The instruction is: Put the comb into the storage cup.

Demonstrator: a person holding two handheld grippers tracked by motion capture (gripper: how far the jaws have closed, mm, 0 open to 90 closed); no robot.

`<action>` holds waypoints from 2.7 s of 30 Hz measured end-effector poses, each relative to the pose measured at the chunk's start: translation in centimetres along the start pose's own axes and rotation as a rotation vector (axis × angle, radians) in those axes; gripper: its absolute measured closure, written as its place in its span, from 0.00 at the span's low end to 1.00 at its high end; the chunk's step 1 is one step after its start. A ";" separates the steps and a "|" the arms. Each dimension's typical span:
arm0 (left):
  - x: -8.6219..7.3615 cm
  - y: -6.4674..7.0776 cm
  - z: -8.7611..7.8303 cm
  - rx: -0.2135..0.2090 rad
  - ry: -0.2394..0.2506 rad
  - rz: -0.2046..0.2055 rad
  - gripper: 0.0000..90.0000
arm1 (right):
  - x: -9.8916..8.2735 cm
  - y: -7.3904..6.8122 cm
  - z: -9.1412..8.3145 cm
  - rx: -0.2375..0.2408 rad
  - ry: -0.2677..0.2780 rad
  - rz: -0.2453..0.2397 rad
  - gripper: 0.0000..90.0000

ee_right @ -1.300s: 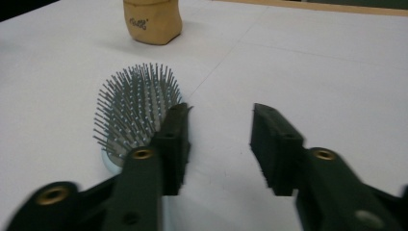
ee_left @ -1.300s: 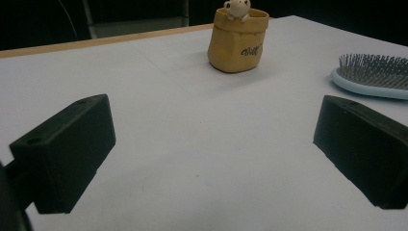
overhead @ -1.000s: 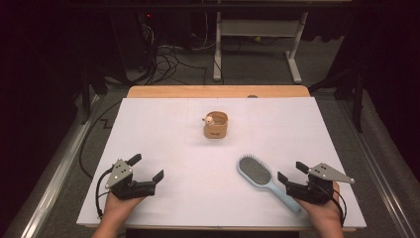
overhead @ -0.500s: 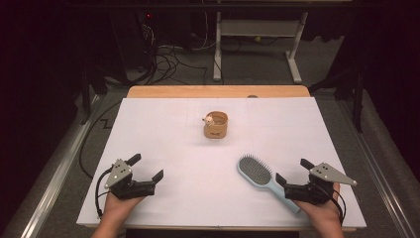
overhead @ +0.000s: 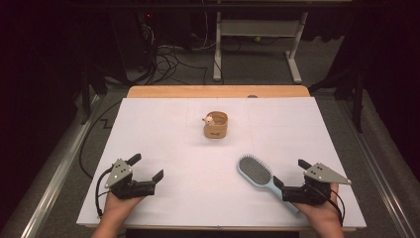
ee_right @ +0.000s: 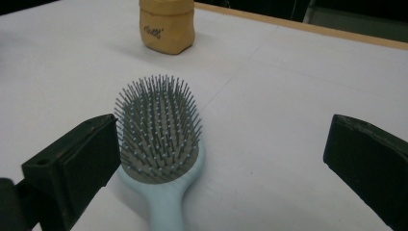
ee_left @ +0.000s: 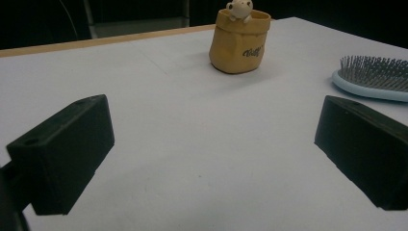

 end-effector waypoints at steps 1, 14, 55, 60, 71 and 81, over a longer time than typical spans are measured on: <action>0.0 0.0 0.0 0.000 0.000 0.000 0.01 | -0.1 -0.1 0.1 0.004 -0.013 -0.006 0.00; 0.0 -0.1 0.1 0.001 -0.005 0.002 0.01 | -2.1 -1.0 0.9 0.063 -0.195 -0.041 0.00; -0.1 0.0 0.1 -0.010 -0.009 0.007 0.01 | -3.4 -2.6 2.0 0.154 -0.448 -0.079 0.00; -0.2 0.3 0.1 -0.020 -0.008 0.015 0.01 | -2.8 -2.4 2.8 0.162 -0.483 -0.076 0.01; -0.1 0.2 0.1 -0.020 -0.005 0.008 0.01 | -2.1 -2.7 5.2 0.180 -0.565 -0.101 0.00; -0.2 0.2 0.2 -0.019 -0.006 0.008 0.01 | -2.0 -2.8 6.5 0.182 -0.638 -0.139 0.01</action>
Point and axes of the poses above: each handheld gripper's, and its own axes: z roughly forward along the jaws, x roughly out of its top, y roughly to its right, the point moved 7 cm from there along z, roughly forward along the jaws, and after that the axes turned 9 degrees about y, right-handed, at the moved point
